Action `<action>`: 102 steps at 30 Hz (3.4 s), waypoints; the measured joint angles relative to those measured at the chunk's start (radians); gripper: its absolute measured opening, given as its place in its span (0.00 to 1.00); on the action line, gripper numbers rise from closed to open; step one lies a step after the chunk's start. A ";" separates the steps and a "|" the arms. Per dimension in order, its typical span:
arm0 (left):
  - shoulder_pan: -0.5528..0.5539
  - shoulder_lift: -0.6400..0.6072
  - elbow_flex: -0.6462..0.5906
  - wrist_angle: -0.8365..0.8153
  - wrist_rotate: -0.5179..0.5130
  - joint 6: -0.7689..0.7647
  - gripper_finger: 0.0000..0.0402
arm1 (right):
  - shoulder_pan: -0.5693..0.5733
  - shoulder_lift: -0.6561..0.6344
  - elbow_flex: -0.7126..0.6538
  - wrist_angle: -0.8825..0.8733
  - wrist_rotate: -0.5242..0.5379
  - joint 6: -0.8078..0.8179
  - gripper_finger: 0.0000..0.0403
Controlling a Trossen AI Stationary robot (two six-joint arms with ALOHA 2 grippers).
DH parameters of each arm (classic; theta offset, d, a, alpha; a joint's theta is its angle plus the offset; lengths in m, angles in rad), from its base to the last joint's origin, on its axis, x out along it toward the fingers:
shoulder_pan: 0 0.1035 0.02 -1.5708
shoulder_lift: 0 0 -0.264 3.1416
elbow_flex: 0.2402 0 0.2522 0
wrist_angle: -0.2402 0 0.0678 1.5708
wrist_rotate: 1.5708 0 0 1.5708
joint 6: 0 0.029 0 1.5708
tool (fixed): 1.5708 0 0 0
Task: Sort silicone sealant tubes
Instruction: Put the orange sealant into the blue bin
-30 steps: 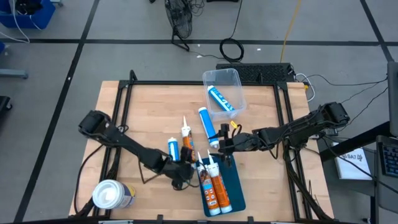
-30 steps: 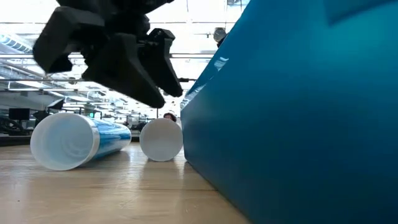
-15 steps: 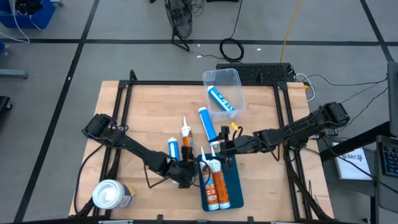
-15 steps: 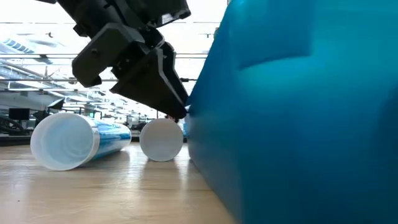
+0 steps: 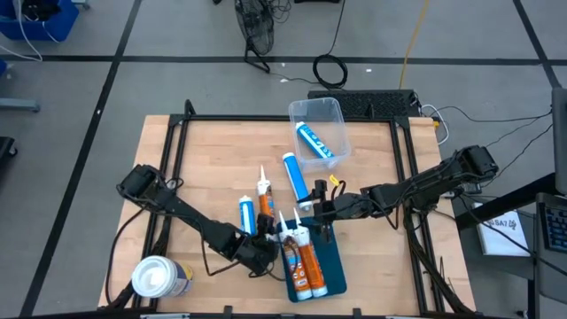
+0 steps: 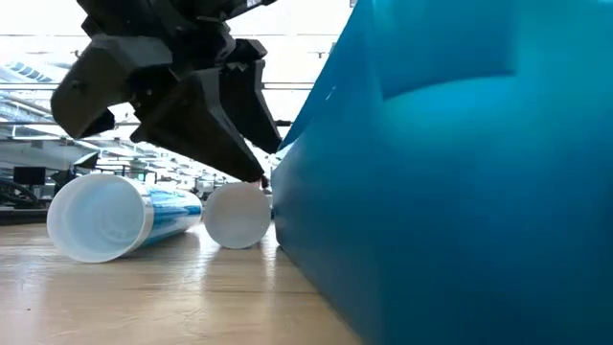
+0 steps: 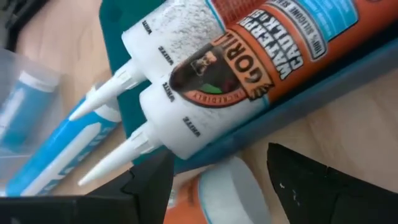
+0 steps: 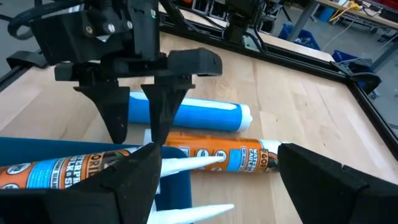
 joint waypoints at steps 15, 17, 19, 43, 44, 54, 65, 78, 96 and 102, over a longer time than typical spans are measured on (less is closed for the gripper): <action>-0.020 0.000 0.001 -0.051 -0.071 -0.095 0.63 | -0.001 0.000 0.000 -0.006 0.000 -0.040 0.74; -0.016 0.000 0.001 -0.073 -0.069 -0.122 0.63 | -0.001 0.000 0.000 -0.006 0.000 -0.043 0.74; -0.005 0.003 0.001 -0.100 -0.068 -0.166 0.63 | -0.001 0.000 0.000 -0.005 0.000 -0.043 0.74; 0.077 0.005 0.002 -0.681 -0.037 -0.744 0.63 | -0.001 0.000 0.000 -0.005 0.000 -0.039 0.74; 0.084 0.006 0.002 -0.711 -0.037 -0.765 0.63 | -0.001 0.000 0.000 -0.005 0.000 -0.040 0.74; 0.146 -0.010 0.001 -0.876 -0.027 -0.865 0.63 | -0.001 0.000 0.000 -0.005 0.000 -0.043 0.74; 0.161 -0.208 0.002 -0.893 -0.072 -0.880 0.63 | -0.001 0.000 0.000 -0.029 0.046 -0.052 0.74; 0.420 -0.237 0.002 -0.506 0.199 -0.640 0.63 | -0.003 0.000 -0.012 -0.060 0.163 -0.077 0.74; 0.623 -0.098 0.002 -0.482 0.482 -0.506 0.63 | -0.034 0.000 -0.070 -0.057 0.163 -0.041 0.74; 0.623 -0.045 0.008 -0.477 0.479 -0.533 0.64 | -0.035 0.000 -0.070 -0.056 0.163 -0.059 0.74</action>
